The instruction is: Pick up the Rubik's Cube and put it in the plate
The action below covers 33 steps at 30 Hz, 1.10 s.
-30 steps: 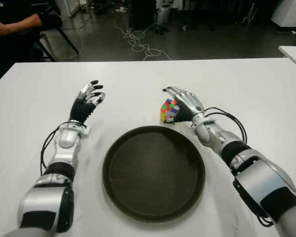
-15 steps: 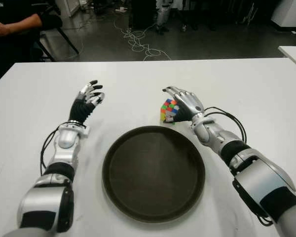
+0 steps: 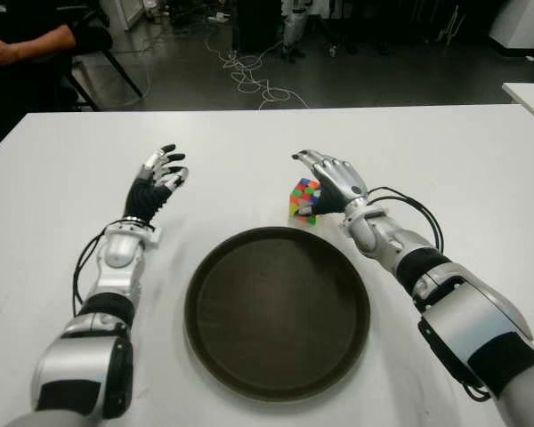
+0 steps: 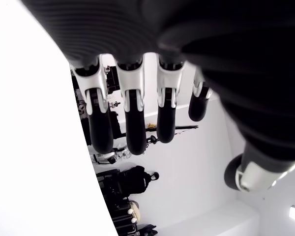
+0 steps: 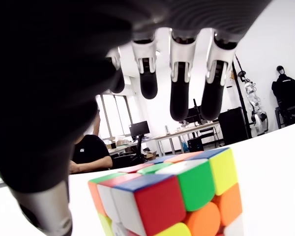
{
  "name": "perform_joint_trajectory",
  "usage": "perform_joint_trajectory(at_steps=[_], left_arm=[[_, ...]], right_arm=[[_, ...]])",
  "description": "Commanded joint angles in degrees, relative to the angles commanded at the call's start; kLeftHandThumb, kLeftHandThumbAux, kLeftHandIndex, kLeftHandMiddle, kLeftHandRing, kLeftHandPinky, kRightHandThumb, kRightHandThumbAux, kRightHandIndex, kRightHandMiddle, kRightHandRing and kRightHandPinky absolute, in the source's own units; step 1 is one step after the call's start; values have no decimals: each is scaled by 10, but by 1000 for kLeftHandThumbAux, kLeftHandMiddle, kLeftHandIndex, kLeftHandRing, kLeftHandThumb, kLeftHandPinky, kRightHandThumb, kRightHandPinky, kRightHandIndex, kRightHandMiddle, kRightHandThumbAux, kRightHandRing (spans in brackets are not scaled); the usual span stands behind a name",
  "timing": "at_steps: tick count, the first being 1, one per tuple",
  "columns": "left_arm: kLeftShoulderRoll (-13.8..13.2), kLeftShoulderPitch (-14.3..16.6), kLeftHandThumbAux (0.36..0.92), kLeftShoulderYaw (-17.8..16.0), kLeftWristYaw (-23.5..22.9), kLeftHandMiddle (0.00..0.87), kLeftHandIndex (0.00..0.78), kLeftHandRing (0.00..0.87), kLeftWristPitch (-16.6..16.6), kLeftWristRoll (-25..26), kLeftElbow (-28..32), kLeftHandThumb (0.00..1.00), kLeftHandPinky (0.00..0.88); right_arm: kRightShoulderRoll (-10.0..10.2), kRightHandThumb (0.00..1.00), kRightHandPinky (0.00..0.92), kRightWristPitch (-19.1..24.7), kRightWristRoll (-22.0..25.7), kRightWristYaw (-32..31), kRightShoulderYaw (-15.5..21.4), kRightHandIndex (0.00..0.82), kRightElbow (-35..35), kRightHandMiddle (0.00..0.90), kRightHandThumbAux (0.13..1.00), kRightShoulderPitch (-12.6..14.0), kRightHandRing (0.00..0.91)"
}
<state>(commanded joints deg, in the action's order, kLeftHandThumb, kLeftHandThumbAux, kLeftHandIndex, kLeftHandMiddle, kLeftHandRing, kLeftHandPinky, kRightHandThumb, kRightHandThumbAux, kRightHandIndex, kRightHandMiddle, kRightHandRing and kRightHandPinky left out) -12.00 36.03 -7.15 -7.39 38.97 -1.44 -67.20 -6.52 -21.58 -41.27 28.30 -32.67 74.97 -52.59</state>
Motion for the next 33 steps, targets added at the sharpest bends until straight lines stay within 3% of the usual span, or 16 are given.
perform_joint_trajectory(at_steps=[33], left_arm=[[3,-1,532,0,1,210,121,240,-4,2,8,5,296]], right_arm=[[6,0,263,31,-1,-81,-9,173,7,187,774,1,221]])
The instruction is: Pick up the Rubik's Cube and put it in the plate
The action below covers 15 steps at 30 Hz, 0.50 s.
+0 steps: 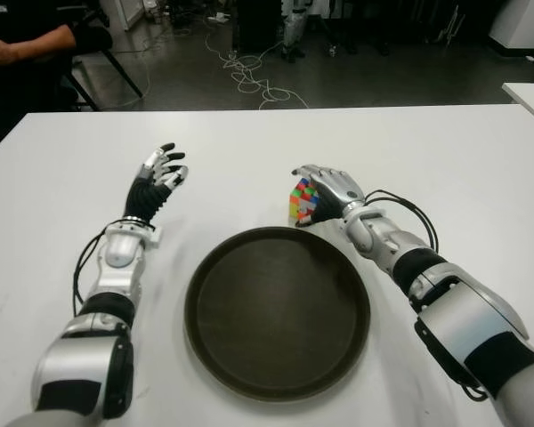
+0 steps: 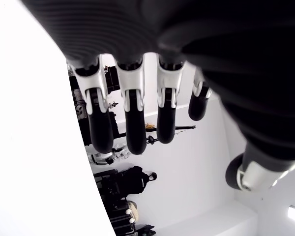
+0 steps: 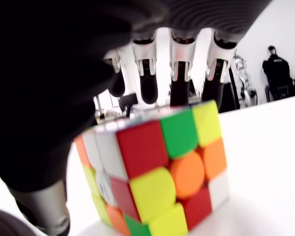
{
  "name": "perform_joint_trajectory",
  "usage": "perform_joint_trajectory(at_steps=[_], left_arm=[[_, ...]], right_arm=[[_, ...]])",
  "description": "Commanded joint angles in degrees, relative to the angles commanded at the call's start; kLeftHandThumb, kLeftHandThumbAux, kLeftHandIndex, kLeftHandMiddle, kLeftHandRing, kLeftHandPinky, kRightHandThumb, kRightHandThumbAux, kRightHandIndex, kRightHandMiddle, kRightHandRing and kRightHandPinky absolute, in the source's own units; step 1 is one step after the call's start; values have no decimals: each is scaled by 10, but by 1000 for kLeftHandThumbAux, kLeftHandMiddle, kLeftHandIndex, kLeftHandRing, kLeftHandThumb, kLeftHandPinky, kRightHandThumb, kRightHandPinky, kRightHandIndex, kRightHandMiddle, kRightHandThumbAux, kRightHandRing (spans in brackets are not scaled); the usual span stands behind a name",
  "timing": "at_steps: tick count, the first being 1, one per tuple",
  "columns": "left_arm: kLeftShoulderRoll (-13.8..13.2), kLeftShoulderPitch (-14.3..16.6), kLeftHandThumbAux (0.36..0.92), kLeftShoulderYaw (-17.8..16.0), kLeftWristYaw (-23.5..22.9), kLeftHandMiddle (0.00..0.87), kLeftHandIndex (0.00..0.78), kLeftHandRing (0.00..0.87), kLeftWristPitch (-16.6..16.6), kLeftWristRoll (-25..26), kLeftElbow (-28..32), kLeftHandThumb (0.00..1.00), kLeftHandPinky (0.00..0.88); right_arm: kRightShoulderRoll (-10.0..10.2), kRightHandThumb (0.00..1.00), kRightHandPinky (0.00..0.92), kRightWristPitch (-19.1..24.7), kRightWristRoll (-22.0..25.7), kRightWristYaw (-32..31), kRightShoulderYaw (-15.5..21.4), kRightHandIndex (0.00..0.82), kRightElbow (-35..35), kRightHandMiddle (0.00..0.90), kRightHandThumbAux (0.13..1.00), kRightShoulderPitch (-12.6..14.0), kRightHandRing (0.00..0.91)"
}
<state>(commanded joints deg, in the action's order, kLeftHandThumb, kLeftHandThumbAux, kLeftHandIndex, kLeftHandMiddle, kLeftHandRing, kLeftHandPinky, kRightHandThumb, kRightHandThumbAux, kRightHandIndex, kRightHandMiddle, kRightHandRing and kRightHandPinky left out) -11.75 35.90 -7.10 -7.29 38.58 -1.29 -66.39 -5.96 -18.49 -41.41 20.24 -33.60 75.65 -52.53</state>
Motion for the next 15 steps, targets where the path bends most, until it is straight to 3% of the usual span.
perform_joint_trajectory(at_steps=[8,15], left_arm=[[3,2,540,-5,-4,245,170,266,-5,8,0,13,314],[3,0,557,-4,-3,236,158,262,-8,8,3,33,303]], right_arm=[[2,0,273,11,-1,-10,-1,187,4,202,784,1,233],[3,0,286,16,-1,-15,-2,201,6,230,797,3,258]])
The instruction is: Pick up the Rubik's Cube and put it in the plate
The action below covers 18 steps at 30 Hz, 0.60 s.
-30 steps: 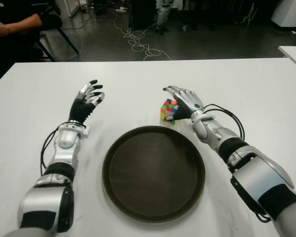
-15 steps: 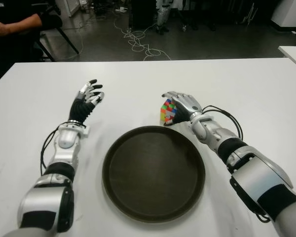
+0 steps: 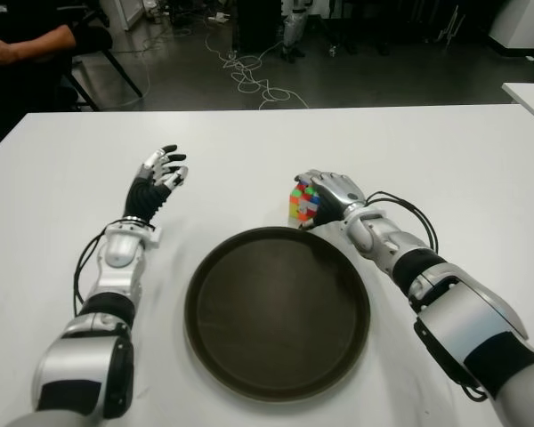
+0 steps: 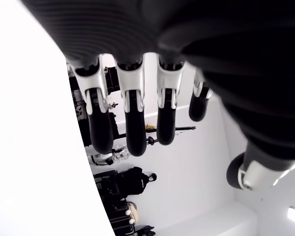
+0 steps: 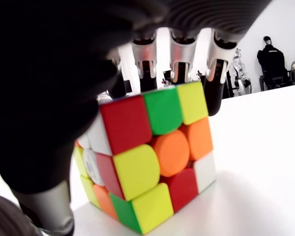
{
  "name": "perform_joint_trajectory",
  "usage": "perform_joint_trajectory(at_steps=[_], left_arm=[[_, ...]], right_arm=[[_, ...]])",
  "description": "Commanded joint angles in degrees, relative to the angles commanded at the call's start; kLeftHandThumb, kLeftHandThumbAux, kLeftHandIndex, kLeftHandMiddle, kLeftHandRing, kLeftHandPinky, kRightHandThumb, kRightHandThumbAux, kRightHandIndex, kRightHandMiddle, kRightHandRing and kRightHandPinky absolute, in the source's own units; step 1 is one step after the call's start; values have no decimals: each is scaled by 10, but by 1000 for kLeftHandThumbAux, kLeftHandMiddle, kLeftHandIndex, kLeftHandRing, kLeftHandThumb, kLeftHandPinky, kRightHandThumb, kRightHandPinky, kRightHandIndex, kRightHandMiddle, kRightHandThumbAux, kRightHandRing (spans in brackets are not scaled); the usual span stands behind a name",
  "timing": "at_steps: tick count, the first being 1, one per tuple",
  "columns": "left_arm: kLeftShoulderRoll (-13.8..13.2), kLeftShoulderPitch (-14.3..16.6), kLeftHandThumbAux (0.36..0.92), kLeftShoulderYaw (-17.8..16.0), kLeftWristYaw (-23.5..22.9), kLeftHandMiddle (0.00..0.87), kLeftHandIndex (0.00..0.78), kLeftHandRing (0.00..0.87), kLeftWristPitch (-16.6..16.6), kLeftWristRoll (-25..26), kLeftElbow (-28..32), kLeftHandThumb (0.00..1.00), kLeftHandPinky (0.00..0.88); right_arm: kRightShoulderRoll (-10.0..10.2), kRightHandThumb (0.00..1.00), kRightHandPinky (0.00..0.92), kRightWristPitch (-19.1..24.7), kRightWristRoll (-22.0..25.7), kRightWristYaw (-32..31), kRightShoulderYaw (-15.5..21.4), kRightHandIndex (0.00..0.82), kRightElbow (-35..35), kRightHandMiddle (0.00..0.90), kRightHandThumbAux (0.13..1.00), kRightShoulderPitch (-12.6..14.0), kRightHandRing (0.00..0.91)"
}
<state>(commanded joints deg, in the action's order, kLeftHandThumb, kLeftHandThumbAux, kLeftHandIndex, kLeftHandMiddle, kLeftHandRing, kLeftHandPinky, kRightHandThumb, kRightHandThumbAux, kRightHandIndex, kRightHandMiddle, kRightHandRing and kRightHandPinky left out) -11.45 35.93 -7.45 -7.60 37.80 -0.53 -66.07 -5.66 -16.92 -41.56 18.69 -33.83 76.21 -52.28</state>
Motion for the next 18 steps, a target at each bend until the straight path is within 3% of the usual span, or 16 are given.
perform_joint_trajectory(at_steps=[18], left_arm=[[-1,-4,515,2,-3,224,143,253,5,-2,4,25,308]], right_arm=[[0,0,283,5,0,-20,-2,232,2,243,801,1,264]])
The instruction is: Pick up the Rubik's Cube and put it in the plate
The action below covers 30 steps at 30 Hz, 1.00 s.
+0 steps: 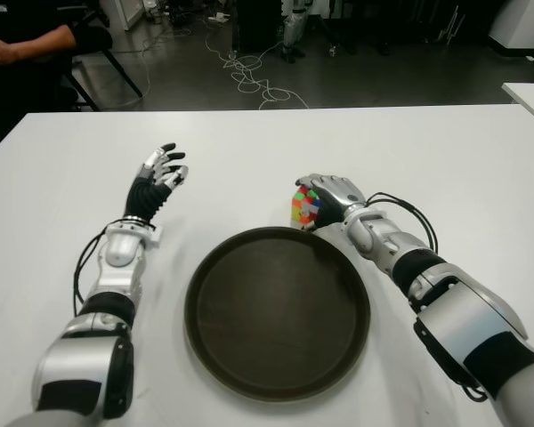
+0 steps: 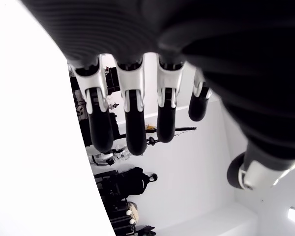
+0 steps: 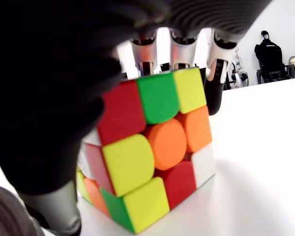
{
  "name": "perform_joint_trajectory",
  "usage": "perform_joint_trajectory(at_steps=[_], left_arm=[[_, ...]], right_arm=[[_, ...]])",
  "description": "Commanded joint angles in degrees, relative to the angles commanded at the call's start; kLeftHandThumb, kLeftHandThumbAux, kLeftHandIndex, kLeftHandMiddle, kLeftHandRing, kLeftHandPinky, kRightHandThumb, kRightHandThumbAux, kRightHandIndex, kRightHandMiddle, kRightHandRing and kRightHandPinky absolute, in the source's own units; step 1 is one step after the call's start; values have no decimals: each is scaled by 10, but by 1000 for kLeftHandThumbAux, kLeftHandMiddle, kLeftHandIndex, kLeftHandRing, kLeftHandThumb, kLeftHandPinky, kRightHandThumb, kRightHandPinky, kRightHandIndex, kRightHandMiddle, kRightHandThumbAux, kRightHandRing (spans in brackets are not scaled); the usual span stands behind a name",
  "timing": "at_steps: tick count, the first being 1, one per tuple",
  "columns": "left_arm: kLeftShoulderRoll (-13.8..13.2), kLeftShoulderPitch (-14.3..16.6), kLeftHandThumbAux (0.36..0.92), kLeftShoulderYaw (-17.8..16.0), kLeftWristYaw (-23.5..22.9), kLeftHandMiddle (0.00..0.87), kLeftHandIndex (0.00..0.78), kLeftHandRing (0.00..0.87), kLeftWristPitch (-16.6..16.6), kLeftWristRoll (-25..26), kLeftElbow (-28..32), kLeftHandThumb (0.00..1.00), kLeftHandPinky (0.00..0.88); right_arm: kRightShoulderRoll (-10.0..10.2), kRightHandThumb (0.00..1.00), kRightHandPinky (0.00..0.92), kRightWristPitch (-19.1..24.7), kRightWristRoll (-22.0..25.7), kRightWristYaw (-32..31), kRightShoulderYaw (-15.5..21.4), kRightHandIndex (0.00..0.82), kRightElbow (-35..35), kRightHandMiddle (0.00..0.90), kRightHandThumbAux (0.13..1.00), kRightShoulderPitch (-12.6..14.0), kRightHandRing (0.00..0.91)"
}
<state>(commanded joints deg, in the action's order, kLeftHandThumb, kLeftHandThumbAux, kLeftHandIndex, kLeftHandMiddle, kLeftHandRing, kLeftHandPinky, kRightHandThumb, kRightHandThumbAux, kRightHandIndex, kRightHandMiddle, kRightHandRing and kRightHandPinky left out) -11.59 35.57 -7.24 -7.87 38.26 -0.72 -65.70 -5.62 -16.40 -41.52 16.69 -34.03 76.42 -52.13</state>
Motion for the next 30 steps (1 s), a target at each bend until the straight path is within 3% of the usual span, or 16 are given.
perform_joint_trajectory(at_steps=[15,28,30], left_arm=[[2,-3,541,0,2,234,151,261,-4,1,8,19,305],[2,-4,529,-2,-4,231,151,252,-4,4,9,25,299],[1,-4,525,-1,-4,224,142,249,-4,3,8,32,296]], right_arm=[[0,0,310,-2,4,1,5,268,0,259,837,2,287],[-1,0,368,1,1,54,8,270,0,317,873,8,351],[-2,106,374,1,-1,64,6,244,0,308,883,8,343]])
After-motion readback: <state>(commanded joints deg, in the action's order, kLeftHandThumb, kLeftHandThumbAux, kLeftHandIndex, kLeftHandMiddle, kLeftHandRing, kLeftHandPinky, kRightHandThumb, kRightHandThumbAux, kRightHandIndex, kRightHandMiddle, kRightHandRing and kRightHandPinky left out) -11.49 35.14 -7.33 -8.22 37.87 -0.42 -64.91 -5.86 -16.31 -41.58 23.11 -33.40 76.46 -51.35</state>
